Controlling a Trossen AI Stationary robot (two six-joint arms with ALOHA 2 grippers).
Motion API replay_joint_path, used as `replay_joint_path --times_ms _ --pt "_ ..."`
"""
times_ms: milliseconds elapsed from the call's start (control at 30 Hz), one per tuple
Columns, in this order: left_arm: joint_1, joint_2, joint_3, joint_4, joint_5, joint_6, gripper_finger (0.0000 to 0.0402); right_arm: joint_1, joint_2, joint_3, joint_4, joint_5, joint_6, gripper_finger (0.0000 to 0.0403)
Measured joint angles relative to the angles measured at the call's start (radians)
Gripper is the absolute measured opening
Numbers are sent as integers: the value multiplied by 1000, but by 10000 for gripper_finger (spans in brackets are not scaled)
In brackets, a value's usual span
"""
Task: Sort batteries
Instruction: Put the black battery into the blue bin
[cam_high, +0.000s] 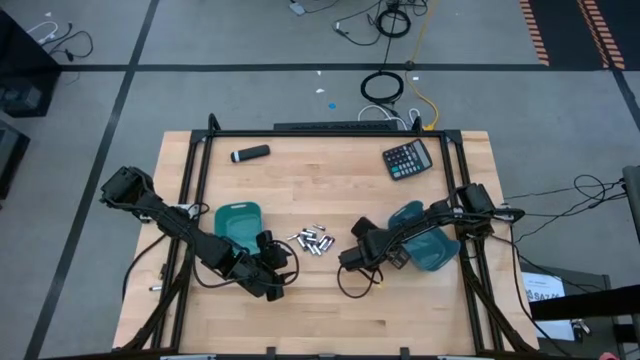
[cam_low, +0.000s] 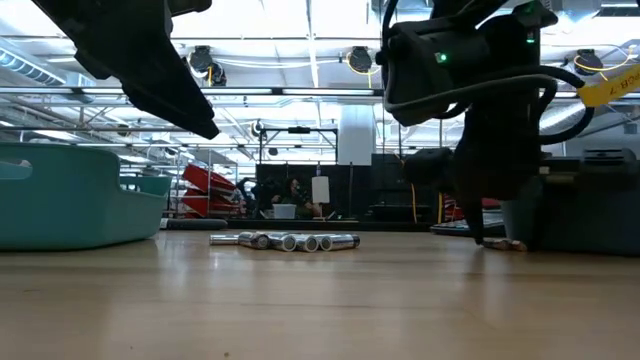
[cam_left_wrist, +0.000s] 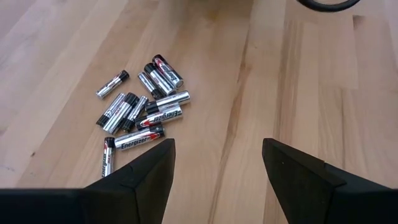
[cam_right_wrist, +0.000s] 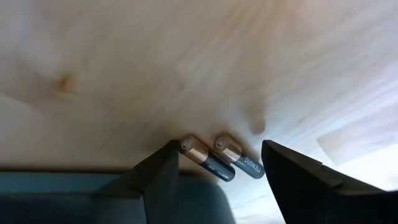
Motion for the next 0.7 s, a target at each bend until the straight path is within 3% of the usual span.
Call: replay_joint_path --times_ms 133,533,700 --pt "0 0 0 0 11 -1 253 -13 0 -1 23 -34 -70 195" --pt "0 0 0 -2 25 -6 253 -52 0 -1 54 -49 -117 64" --pt "0 0 0 -2 26 -4 253 -54 1 0 58 -54 -131 45"
